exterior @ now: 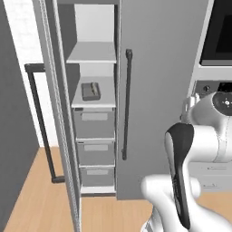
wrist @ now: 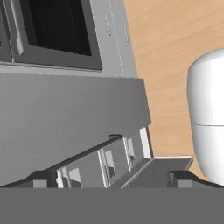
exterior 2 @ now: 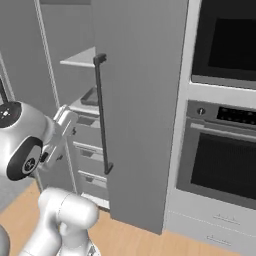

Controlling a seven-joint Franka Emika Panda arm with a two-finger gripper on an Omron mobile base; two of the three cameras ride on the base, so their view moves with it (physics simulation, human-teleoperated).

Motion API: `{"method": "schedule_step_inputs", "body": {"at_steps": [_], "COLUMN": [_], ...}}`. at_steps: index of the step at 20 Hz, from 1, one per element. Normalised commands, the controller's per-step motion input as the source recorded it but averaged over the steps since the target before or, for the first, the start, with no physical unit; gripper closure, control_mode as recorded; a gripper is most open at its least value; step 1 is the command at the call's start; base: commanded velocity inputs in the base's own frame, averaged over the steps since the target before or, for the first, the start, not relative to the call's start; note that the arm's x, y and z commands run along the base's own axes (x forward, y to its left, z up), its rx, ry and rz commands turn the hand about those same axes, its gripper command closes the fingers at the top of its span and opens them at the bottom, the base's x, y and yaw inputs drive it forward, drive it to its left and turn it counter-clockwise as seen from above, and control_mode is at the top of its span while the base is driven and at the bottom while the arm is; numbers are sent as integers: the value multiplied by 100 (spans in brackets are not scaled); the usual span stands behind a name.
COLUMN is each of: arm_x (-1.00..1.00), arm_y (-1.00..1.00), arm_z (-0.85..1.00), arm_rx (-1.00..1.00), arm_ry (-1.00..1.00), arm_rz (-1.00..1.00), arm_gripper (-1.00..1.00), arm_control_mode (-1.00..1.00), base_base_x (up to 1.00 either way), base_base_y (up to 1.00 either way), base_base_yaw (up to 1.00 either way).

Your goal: Take the meat container that has the fish and place it on the second highest rack of the freezer. Then take the vegetable container that has the carrot and tomato and place it on the highest rack of the freezer.

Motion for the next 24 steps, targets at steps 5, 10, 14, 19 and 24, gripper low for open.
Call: {"method": "schedule_step_inputs", "body": {"at_steps": [5, 10, 14, 19, 24], "arm_x": [0, 0, 0, 0, 0], "arm_y": [0, 0, 0, 0, 0], "arm_z": [0, 0, 0, 0, 0], "arm_rx": [0, 0, 0, 0, 0], "arm_ry": [0, 0, 0, 0, 0], "arm_rz": [0, 0, 0, 0, 0], "arm_gripper": [-100, -100, -100, -100, -100], "arm_control_mode": [100, 100, 100, 100, 100], "base_base_x": [2, 25, 38, 52, 59], "base_base_y": [-94, -100, -100, -100, -96], "base_base_yaw": [-42, -22, -9, -9, -13]}}
